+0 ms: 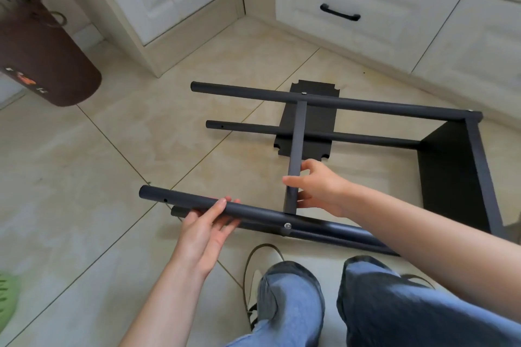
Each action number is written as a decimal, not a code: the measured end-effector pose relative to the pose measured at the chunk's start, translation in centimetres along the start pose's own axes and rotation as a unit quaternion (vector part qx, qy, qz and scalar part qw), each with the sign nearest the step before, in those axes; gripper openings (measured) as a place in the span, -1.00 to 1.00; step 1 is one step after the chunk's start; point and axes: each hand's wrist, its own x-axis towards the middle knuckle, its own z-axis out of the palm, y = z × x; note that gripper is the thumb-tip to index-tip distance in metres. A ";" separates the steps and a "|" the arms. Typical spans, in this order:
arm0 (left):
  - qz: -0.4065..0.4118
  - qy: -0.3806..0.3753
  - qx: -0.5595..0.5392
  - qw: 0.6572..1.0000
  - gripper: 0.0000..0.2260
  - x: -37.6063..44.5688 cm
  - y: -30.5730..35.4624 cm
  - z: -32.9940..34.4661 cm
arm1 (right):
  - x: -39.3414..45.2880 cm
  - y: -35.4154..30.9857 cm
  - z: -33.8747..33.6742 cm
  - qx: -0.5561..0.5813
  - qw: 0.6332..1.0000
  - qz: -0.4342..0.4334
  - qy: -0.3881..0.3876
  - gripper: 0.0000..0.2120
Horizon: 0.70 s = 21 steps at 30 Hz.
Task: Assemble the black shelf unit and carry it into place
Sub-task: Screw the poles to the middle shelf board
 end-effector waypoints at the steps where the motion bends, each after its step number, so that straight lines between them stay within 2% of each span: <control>1: 0.011 -0.014 0.003 1.000 -0.75 -0.2 0.3 0.3 | -0.1 -0.3 -0.2 -0.008 1.000 -0.006 0.012 -0.48; 8: 0.065 -0.081 0.000 0.995 -0.64 -1.4 2.1 2.7 | -0.9 -2.2 -1.4 0.017 0.999 -0.016 0.038 -0.65; 12: 0.116 -0.122 0.057 0.984 -0.58 -3.3 4.5 4.9 | -2.9 -4.3 -2.2 0.055 0.998 -0.023 0.038 -0.68; 17: 0.202 -0.168 0.121 0.957 -0.67 -7.0 7.9 9.0 | -6.4 -7.3 -3.7 0.118 0.992 -0.042 0.036 -0.69; 20: 0.248 -0.198 0.147 0.937 -0.73 -9.7 9.6 11.7 | -8.7 -8.8 -4.8 0.168 0.984 -0.059 0.010 -0.75; 21: 0.263 -0.208 0.159 0.929 -0.73 -10.6 9.9 12.7 | -9.3 -9.2 -5.2 0.184 0.981 -0.069 0.000 -0.71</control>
